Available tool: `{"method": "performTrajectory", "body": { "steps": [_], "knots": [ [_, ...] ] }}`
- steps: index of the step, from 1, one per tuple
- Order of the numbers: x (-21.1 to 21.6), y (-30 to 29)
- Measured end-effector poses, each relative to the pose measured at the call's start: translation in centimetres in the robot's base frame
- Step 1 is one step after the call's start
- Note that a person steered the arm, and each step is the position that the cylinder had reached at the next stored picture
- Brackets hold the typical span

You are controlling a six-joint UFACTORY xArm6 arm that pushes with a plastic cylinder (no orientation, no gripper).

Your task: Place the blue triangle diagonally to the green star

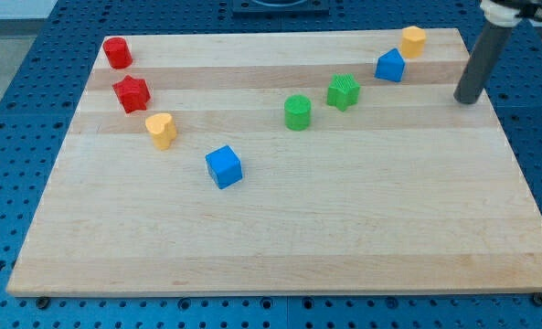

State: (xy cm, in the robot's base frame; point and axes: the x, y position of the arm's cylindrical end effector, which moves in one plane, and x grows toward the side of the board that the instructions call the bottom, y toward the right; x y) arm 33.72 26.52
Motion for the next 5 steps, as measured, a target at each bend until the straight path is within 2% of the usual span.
{"method": "performTrajectory", "body": {
  "steps": [2, 4, 5],
  "knots": [
    [-0.8, 0.3],
    [-10.8, 3.4],
    [-11.3, -1.0]
  ]
}}
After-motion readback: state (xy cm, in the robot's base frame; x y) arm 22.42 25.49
